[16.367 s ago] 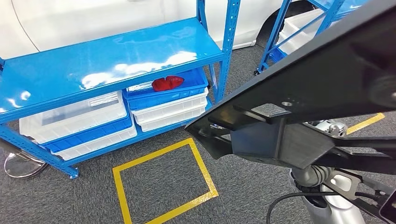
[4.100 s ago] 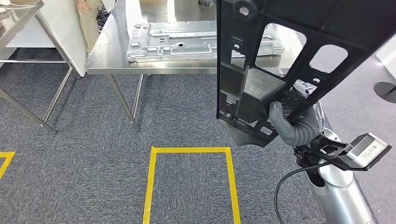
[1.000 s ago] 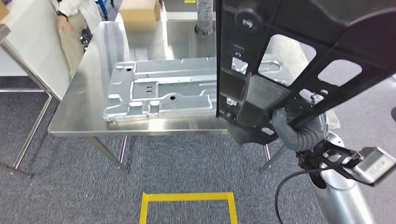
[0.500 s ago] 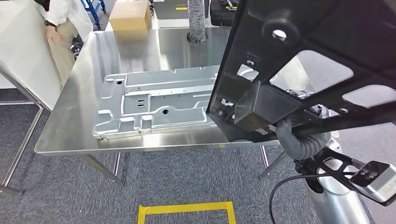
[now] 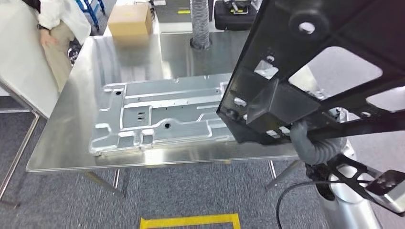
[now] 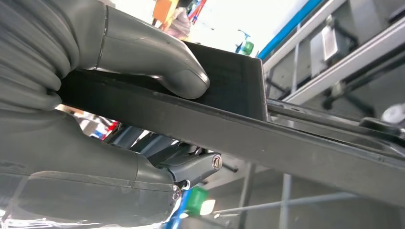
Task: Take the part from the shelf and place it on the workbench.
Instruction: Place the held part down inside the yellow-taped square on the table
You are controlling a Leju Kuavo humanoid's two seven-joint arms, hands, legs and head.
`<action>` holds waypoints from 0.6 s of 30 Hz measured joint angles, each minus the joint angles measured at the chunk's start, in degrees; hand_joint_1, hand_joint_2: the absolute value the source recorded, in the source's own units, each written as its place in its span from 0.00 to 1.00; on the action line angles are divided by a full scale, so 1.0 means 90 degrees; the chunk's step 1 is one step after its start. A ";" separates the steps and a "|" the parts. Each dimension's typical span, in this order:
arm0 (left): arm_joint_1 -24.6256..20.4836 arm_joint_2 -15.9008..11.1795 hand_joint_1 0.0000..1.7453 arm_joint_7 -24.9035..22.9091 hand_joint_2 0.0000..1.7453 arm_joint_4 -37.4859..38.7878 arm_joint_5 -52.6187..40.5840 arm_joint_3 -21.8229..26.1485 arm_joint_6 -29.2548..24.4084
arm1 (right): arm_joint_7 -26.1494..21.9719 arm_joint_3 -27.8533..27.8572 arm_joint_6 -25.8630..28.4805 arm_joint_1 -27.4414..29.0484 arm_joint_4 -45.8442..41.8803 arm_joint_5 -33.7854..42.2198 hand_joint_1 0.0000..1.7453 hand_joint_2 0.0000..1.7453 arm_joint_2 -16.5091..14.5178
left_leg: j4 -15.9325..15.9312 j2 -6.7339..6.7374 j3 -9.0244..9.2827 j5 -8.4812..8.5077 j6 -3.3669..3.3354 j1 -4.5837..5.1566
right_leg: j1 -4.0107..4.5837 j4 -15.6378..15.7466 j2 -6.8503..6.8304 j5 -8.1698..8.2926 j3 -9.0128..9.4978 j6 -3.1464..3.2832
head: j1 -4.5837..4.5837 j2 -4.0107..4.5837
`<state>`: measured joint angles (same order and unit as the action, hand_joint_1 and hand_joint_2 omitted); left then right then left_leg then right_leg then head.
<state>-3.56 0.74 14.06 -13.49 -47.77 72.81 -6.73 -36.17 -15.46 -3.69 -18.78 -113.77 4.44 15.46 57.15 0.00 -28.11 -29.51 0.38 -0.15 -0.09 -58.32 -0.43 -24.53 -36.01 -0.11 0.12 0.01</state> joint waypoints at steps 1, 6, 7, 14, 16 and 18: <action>-0.0003 -0.0006 0.00 -0.0003 1.00 0.0000 -0.0010 -0.0001 -0.0001 | 0.0036 0.0009 0.0023 0.0024 -0.0033 -0.0017 1.00 1.00 -0.0012 | 0.0025 0.0006 0.0014 -0.0023 0.0033 0.0000 | -0.0011 0.0008 0.0014 0.0019 0.0043 0.0050 | 0.0000 0.0000; -0.0016 -0.0026 0.00 -0.0027 1.00 0.0000 -0.0075 -0.0001 -0.0002 | 0.0120 0.0093 0.0121 0.0113 -0.0188 -0.0103 1.00 1.00 -0.0039 | 0.1456 0.0004 -0.0788 -0.0465 0.0147 -0.0022 | -0.0026 0.0087 0.0049 -0.0113 0.0302 0.0195 | 0.0064 0.0001; -0.0008 -0.0027 0.00 -0.0033 1.00 0.0000 -0.0078 -0.0001 -0.0004 | 0.0145 0.0111 0.0149 0.0147 -0.0197 -0.0139 1.00 1.00 -0.0046 | 0.1755 0.0004 -0.1028 -0.0578 0.0152 -0.0024 | -0.0016 0.0087 0.0065 -0.0151 0.0341 0.0202 | 0.0063 0.0001; 0.0006 -0.0051 0.00 -0.0031 1.00 0.0000 -0.0079 -0.0001 -0.0028 | 0.0536 0.0182 0.0419 0.0209 -0.0204 -0.0513 1.00 1.00 -0.0072 | 0.0156 -0.0009 -0.0796 0.0603 -0.0065 0.0049 | 0.0050 0.0076 0.0138 -0.0420 0.0664 0.0138 | 0.0066 0.0002; 0.0006 -0.0053 0.00 -0.0011 1.00 0.0000 -0.0079 -0.0001 -0.0035 | 0.0957 0.0234 0.0736 0.0185 -0.0160 -0.1033 1.00 1.00 -0.0078 | 0.0112 -0.0014 -0.0765 0.0609 -0.0097 0.0047 | 0.0055 0.0085 0.0149 -0.0458 0.0664 0.0064 | 0.0069 0.0001; -0.0008 -0.0052 0.00 -0.0004 1.00 0.0000 -0.0098 -0.0001 -0.0032 | 0.1423 0.0322 0.1175 0.0113 -0.0036 -0.1899 1.00 1.00 -0.0062 | 0.0029 -0.0012 -0.0720 0.0638 -0.0146 0.0014 | 0.0046 -0.0051 0.0133 -0.0575 0.0617 -0.0012 | 0.0057 0.0000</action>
<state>-3.63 0.27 14.03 -13.49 -48.66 72.81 -7.02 -23.37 -12.56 6.88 -17.76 -114.09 -12.65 14.91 57.42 -0.10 -34.59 -23.76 -0.94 -0.03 0.32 -58.77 0.76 -29.70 -30.45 -0.22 0.63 0.01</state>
